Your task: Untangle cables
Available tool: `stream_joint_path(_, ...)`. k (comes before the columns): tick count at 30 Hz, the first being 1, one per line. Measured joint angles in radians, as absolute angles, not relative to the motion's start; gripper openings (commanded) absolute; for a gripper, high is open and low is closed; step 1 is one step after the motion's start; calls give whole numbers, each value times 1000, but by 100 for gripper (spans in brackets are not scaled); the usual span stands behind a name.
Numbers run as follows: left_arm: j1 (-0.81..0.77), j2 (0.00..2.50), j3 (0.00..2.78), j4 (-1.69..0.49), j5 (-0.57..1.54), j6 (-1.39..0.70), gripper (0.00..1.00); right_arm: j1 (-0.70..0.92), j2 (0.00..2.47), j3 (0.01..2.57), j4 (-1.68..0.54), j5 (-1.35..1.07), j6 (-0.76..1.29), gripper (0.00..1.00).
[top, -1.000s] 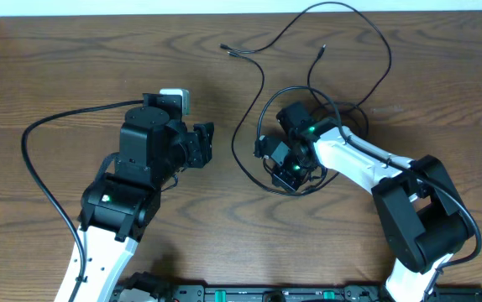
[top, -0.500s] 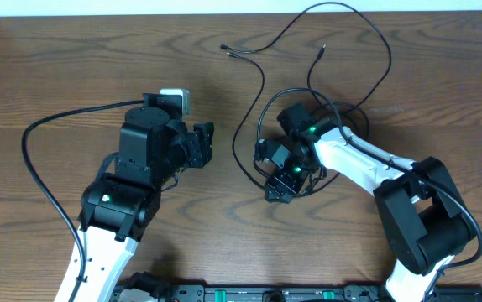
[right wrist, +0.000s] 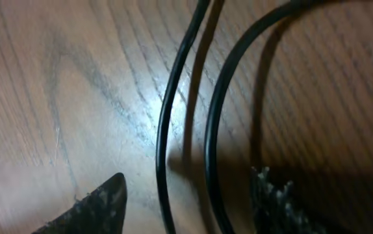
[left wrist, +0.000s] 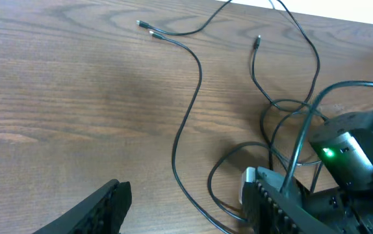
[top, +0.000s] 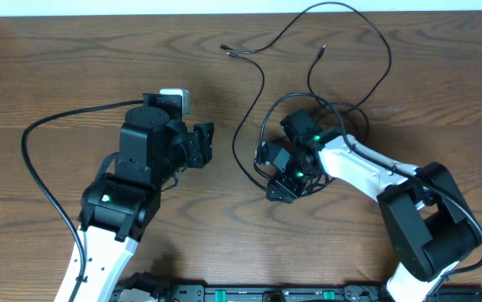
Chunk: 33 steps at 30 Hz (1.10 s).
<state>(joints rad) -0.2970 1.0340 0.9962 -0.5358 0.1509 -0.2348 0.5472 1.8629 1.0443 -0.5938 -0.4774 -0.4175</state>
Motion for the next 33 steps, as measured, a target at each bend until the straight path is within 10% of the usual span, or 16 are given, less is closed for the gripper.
stream_joint_path(9, -297, 1034, 996, -536, 151, -235, 60, 546, 1833, 962, -476, -517, -425, 45)
stream_joint_path(19, -297, 1034, 996, -536, 151, -234, 60, 546, 1828, 913, -432, -535, -425, 1)
stream_joint_path(33, -297, 1034, 996, -539, 151, -235, 61, 538, 1858, 1003, -503, -488, -280, 1)
